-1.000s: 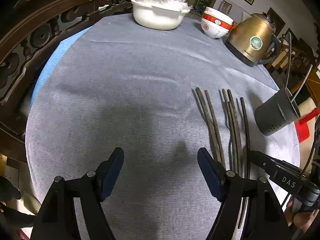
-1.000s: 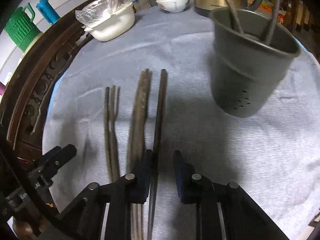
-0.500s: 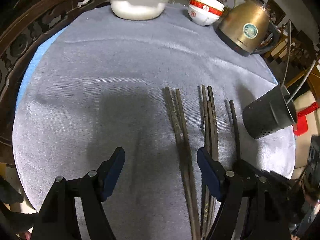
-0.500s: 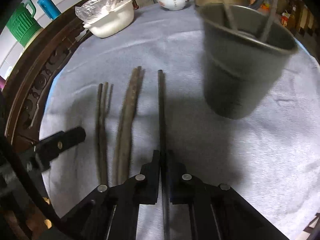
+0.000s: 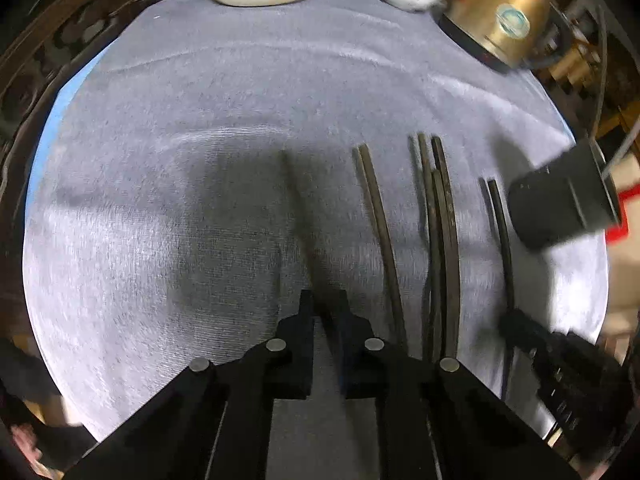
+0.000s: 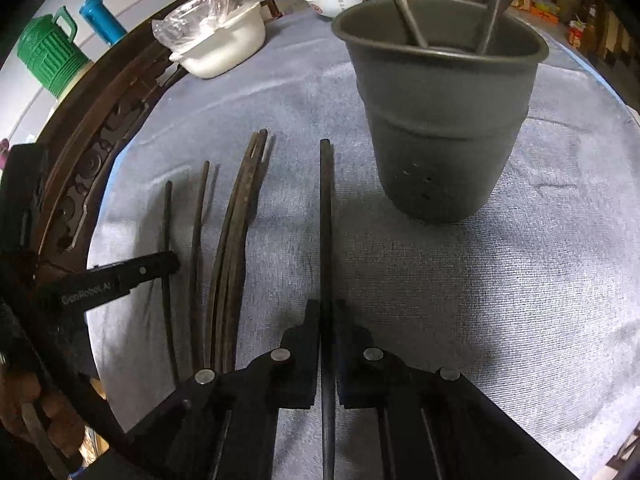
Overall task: Organize utensils
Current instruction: 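Grasp another chopstick with the right tool while the left tool grasps one too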
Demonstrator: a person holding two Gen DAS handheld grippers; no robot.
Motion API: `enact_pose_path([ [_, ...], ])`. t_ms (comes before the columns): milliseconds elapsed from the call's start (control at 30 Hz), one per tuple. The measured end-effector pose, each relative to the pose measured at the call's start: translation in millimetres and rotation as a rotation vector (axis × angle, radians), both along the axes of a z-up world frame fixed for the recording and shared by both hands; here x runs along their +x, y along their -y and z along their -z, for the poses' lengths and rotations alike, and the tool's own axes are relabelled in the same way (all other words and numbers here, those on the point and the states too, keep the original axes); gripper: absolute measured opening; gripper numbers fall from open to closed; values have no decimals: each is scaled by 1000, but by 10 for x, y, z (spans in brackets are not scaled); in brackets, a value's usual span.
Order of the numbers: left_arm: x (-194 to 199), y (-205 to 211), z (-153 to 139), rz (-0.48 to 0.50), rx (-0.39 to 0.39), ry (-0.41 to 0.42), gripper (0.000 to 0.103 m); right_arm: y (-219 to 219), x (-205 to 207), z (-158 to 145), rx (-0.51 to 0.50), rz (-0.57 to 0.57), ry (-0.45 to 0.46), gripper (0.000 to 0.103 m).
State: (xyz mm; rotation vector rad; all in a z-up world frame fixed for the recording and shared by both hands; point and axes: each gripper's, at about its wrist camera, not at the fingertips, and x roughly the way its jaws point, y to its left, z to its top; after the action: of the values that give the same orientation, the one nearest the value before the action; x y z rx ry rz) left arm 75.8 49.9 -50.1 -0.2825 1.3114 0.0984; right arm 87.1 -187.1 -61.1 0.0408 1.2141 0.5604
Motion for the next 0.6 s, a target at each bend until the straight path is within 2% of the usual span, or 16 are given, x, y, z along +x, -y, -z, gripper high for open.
enact_pose_path([
  [100,18,67,-11,157,36,-49,7,-23,-16,-25,-51,-52,-8,8],
  [233,128,167,-2,275,77,-120,10,-90,-13,-54,-139,-138,-33,9],
  [300,191,160,0,280,62,-155,11,-112,35,-56,-149,-140,-63,10],
  [367,251,160,-1,274,52,-176,21,-154,91,-74,-171,-135,-75,10],
  [400,293,161,-12,269,49,-175,30,-164,117,-107,-182,-125,-67,10],
  [433,315,155,-20,261,45,-166,33,-173,137,-132,-184,-117,-60,10],
  [567,403,62,-41,227,21,-149,33,-254,273,-75,-200,-87,-77,11],
  [600,367,24,-55,229,25,-143,26,-266,284,-92,-197,-77,-54,11],
])
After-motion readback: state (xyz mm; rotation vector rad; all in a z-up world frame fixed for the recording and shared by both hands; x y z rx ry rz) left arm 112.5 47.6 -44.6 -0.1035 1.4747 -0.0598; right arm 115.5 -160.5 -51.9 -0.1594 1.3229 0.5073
